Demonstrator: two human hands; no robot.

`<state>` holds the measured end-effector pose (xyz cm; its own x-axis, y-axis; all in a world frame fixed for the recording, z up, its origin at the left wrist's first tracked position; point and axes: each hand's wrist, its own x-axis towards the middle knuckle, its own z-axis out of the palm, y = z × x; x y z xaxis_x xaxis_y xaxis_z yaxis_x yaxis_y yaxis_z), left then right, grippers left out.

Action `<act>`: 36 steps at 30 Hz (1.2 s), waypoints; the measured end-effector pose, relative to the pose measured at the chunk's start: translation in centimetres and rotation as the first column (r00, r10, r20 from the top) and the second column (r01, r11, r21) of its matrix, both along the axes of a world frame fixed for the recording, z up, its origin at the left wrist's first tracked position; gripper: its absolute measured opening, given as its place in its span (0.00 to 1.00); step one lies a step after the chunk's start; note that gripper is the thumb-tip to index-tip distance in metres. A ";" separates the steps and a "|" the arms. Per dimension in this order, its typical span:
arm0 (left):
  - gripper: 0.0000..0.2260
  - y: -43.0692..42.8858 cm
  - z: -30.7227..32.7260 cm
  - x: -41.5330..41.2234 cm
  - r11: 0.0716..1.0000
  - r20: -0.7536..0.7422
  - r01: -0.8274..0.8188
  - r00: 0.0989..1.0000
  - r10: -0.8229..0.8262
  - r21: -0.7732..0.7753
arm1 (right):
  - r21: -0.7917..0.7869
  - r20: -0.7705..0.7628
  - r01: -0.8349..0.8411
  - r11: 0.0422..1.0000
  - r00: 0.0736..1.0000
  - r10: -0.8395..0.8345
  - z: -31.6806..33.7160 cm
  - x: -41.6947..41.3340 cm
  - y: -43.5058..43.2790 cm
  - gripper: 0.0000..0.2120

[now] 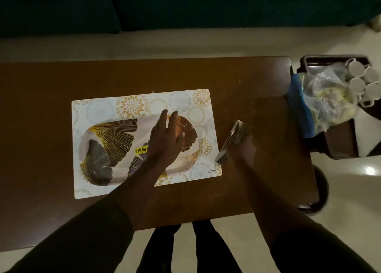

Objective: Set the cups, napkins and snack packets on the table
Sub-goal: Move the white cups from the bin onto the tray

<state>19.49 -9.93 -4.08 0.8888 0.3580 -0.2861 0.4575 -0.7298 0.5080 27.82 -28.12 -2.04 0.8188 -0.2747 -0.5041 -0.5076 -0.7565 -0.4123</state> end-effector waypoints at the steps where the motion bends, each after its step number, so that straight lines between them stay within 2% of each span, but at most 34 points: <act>1: 0.28 0.1 -0.1 0.0 1.000 0.001 0.000 1.000 0.000 0.002 | 0.014 0.004 -0.043 0.999 0.999 0.043 -0.2 0.0 0.1 0.30; 7: 0.28 -0.1 -0.1 0.2 1.000 0.013 0.004 1.000 -0.004 0.008 | -0.119 0.072 -0.329 0.937 0.938 0.339 -0.7 -0.5 0.5 0.29; 13: 0.28 -0.1 0.5 0.4 1.000 0.024 -0.003 1.000 0.003 -0.003 | -0.140 0.073 -0.403 0.905 0.907 0.415 -0.9 -0.8 0.2 0.30; 18: 0.27 0.0 1.0 0.8 1.000 0.032 -0.014 0.999 0.014 -0.014 | -0.081 0.067 -0.402 0.912 0.911 0.408 -0.5 -0.7 -0.1 0.38; 22: 0.27 -0.7 1.4 2.8 1.000 0.060 -0.019 0.998 0.019 0.000 | -0.097 0.164 -0.352 0.931 0.917 0.364 0.7 1.7 -1.2 0.43; 31: 0.28 -7.3 2.4 10.9 0.999 0.176 0.028 0.984 -0.034 0.035 | -0.014 0.386 -0.365 0.931 0.857 0.342 2.8 11.0 -7.4 0.34; 36: 0.28 -14.7 2.8 17.6 0.994 0.217 0.073 0.975 -0.054 -0.078 | 0.057 0.545 -0.343 0.938 0.798 0.259 4.1 17.3 -16.1 0.24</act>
<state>37.05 -24.59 -1.26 0.9529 0.2815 -0.1131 0.2852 -0.7040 0.6504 45.10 -44.20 2.02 0.9974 0.0716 0.0085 0.0592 -0.7450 -0.6644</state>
